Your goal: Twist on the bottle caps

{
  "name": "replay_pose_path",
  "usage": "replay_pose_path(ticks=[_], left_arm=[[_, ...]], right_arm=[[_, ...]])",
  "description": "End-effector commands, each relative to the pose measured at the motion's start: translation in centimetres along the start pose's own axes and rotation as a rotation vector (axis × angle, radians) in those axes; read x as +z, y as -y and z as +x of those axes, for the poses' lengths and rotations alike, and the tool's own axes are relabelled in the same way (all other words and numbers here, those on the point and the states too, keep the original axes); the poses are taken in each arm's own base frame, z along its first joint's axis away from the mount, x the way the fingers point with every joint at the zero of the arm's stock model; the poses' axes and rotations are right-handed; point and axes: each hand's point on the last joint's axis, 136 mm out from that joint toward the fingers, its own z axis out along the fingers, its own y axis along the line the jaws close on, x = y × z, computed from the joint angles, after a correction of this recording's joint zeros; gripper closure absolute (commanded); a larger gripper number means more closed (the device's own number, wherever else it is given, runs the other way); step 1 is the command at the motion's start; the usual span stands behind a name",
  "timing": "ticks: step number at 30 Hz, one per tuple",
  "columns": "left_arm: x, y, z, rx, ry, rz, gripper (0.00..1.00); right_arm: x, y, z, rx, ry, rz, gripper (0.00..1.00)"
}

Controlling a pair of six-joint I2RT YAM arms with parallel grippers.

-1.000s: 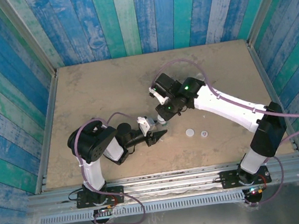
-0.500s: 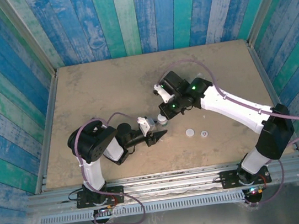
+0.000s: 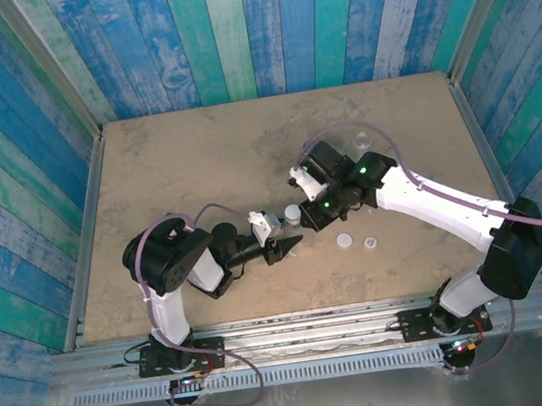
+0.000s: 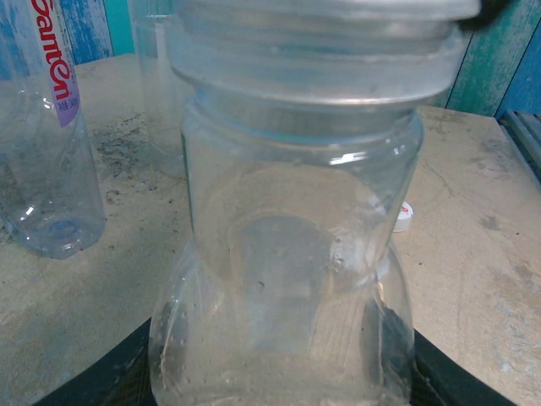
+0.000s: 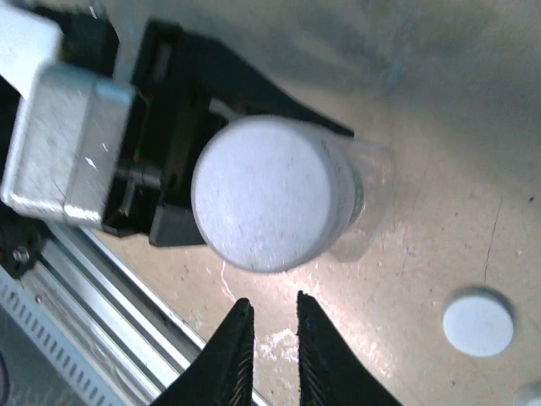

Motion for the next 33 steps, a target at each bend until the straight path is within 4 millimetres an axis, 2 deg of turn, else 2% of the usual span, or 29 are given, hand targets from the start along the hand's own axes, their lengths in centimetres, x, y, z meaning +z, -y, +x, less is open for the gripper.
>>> replay_pose_path(ticks=[1,8,10,14,18,23,26,33], left_arm=[[-0.1,0.1,2.5,-0.064,-0.077,0.002,0.48],[-0.3,0.4,0.8,-0.035,-0.061,0.014,0.48],[-0.4,0.4,0.0,-0.020,-0.066,0.017,0.48],[-0.5,0.8,-2.0,0.019,-0.073,0.038,0.48],[-0.5,1.4,-4.2,0.055,-0.077,0.079,0.48],[-0.8,2.3,-6.7,0.095,-0.079,0.124,0.49],[-1.1,2.6,-7.8,0.129,-0.080,0.127,0.49],[-1.9,3.1,-10.0,0.175,-0.055,0.124,0.49]], right_arm=[[-1.6,-0.3,0.4,-0.013,0.015,0.000,0.75],[-5.1,-0.2,-1.4,-0.205,0.175,0.049,0.46],[-6.2,-0.6,-1.7,-0.301,0.231,0.051,0.30],[-8.4,-1.9,-2.0,-0.517,0.349,0.024,0.20],[-10.2,-3.2,-1.7,-0.739,0.447,0.010,0.20],[-11.3,-4.7,-0.6,-0.966,0.453,-0.038,0.25],[-11.5,-5.0,-1.0,-0.999,0.436,-0.075,0.33],[-10.8,-5.3,-2.3,-1.042,0.374,-0.117,0.39]])
